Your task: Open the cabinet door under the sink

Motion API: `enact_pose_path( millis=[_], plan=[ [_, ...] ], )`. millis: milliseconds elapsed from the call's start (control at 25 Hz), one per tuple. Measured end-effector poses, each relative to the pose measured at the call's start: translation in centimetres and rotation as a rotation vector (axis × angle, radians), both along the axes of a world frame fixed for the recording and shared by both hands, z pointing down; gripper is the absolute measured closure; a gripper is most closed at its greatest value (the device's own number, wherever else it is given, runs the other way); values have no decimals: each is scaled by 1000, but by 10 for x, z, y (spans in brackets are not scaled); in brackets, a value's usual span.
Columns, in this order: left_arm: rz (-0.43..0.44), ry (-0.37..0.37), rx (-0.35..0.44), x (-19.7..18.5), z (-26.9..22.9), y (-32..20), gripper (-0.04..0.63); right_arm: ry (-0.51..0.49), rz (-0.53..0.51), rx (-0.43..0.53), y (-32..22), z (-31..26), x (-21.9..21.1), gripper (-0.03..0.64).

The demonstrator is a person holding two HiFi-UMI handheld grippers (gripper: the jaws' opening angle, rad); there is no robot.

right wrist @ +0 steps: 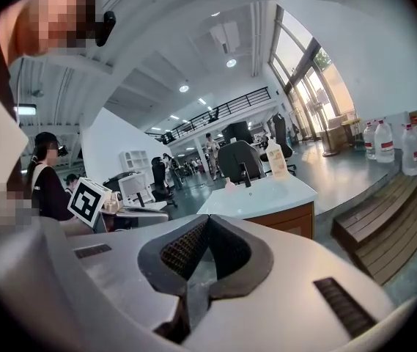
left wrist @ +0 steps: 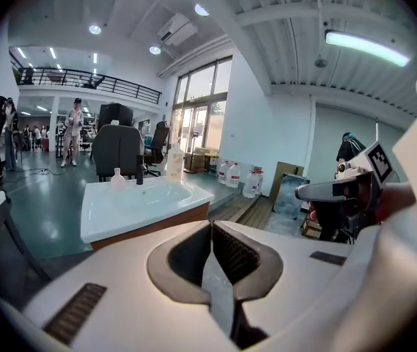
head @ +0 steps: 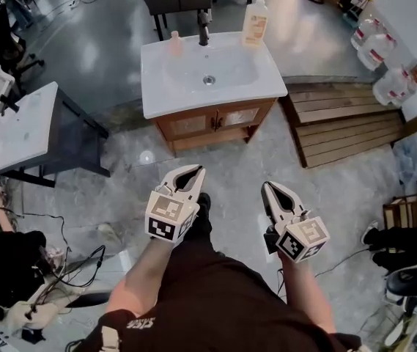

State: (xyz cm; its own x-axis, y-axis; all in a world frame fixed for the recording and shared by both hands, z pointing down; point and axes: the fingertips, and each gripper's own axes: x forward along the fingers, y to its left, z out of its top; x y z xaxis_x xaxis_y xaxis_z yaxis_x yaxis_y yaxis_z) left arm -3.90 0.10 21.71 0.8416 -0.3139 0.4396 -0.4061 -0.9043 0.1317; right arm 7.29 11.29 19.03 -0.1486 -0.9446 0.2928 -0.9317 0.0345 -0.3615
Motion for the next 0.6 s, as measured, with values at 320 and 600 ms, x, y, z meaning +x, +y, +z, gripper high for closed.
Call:
enact_pose_path(
  millis=[320,600],
  plan=[
    [1,-11,-29,47,30,-120,571,26,-33,-67,-143,28,25,603],
    [0,-30,-49,81,52,-166,571,21,-57,-108,-197,56,52,603]
  ],
)
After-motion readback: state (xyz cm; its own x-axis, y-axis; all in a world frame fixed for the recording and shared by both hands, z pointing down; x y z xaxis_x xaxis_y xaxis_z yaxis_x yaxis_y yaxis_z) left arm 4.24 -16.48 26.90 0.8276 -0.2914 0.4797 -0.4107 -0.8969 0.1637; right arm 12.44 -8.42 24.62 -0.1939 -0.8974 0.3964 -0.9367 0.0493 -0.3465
